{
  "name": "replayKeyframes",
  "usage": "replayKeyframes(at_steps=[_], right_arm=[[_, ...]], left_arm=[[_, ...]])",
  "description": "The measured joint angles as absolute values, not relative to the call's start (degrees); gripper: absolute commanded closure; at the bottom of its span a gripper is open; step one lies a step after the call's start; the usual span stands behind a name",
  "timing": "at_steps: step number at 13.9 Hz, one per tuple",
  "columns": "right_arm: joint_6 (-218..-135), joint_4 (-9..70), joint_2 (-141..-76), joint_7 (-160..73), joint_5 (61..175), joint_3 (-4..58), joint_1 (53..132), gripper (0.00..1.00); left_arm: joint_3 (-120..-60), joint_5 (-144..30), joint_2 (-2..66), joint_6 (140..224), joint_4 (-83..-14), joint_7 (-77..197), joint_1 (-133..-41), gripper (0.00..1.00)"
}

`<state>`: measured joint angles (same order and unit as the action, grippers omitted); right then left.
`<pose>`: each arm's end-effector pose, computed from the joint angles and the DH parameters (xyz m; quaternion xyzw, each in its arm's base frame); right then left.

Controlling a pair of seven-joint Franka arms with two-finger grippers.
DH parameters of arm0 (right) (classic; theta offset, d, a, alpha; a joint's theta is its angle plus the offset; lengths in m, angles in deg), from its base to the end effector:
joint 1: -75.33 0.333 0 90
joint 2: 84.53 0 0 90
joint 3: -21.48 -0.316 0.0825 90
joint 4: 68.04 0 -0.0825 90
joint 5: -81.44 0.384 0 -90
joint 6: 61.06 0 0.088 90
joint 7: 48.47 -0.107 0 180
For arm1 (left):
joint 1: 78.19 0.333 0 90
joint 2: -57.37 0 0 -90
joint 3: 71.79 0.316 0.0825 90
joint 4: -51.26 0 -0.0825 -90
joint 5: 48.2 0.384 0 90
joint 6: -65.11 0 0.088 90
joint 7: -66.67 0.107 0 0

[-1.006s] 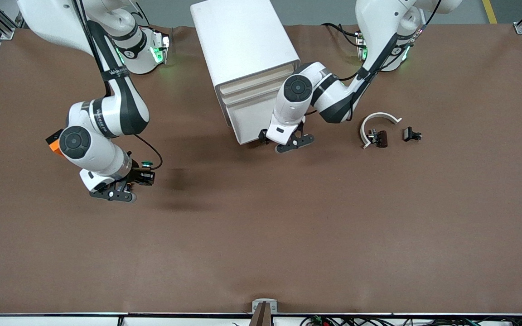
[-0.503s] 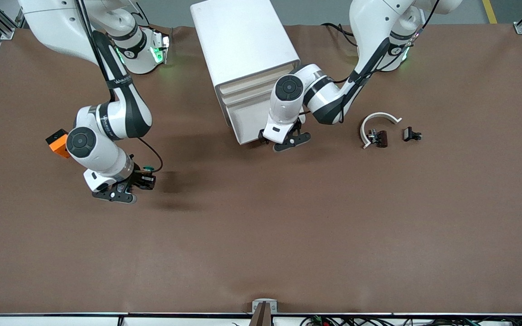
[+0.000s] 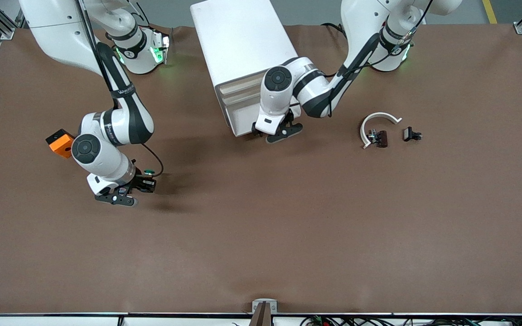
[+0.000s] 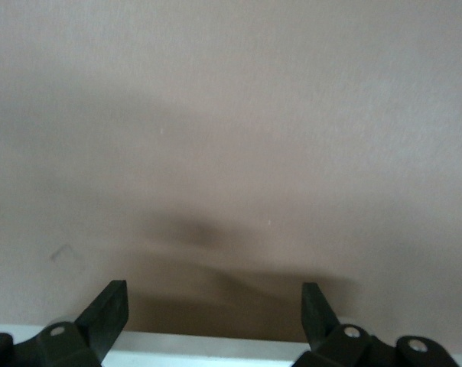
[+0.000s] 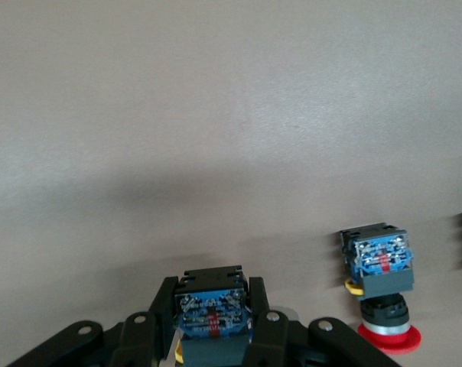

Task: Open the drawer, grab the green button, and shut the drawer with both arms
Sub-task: 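Carry the green button with the right gripper beside the other buttons, then lower and release the button with the right gripper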

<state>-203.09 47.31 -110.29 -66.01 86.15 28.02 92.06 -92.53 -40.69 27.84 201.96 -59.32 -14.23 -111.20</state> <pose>0.5971 0.1088 0.2308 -0.9959 0.0903 -0.0096 0.0033 0.3764 -0.4955 0.2327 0.9772 0.2075 -0.0438 0.0085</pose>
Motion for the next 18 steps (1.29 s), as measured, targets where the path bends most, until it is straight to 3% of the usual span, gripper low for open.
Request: replayKeyframes(at_steps=[7,18], right_arm=[[-204.2,47.3,-112.4,-66.0,86.1,28.0,91.8,1.00],[-206.3,47.3,-114.6,-66.0,86.1,27.9,91.7,1.00]], left_arm=[[-96.2,-44.6,25.6,200.9,-59.1,-18.9,-112.8,0.00],[-96.3,-52.5,23.9,198.8,-57.0,-18.5,-112.1,0.00]])
